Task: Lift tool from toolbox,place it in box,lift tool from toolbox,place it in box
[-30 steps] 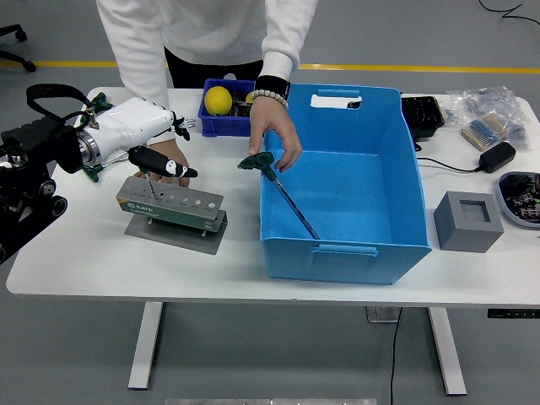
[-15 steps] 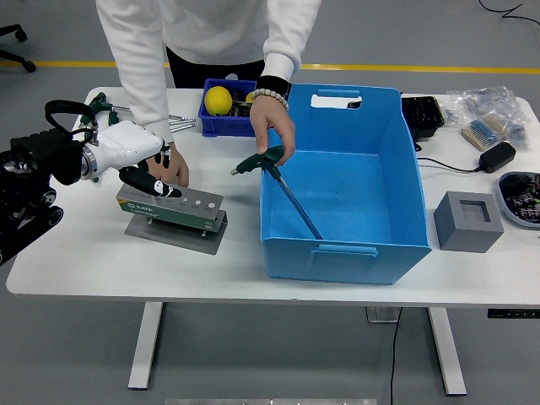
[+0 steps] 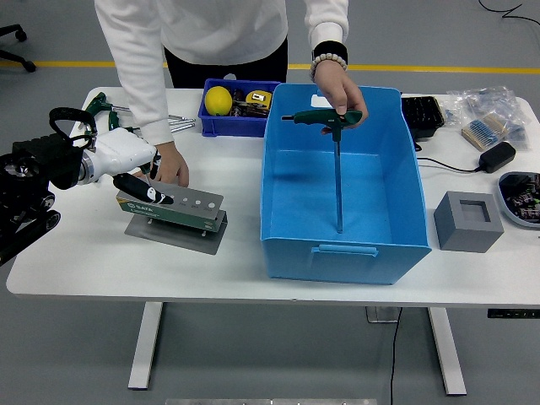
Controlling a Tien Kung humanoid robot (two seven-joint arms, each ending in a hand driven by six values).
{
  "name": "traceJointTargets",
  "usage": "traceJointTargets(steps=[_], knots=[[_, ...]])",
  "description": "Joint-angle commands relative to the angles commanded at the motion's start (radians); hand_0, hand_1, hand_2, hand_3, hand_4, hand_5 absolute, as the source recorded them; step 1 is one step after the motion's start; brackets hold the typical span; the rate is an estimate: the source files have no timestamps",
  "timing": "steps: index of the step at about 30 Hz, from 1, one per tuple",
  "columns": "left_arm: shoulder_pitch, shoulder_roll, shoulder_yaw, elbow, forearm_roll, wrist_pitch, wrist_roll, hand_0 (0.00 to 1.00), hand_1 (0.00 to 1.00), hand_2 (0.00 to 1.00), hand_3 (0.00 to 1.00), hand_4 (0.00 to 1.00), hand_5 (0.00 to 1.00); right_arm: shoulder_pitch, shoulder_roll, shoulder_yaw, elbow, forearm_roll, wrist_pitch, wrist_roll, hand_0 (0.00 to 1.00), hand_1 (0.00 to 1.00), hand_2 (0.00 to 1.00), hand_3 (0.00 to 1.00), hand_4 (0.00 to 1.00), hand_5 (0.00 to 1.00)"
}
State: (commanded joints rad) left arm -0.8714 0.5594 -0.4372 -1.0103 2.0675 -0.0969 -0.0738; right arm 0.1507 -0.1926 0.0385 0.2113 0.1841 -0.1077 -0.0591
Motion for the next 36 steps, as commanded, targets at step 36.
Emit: traceJointTargets(steps=[36], knots=[[-0.015, -0.002, 0.039, 0.034, 0.026, 0.004, 0.000, 0.648, 0.327, 0.280, 0.244, 0.935, 0.998, 0.003, -0.002, 0.004, 0.000, -0.002, -0.003, -0.001, 0.768, 0.754, 0.795, 0.653, 0.878, 0.764]])
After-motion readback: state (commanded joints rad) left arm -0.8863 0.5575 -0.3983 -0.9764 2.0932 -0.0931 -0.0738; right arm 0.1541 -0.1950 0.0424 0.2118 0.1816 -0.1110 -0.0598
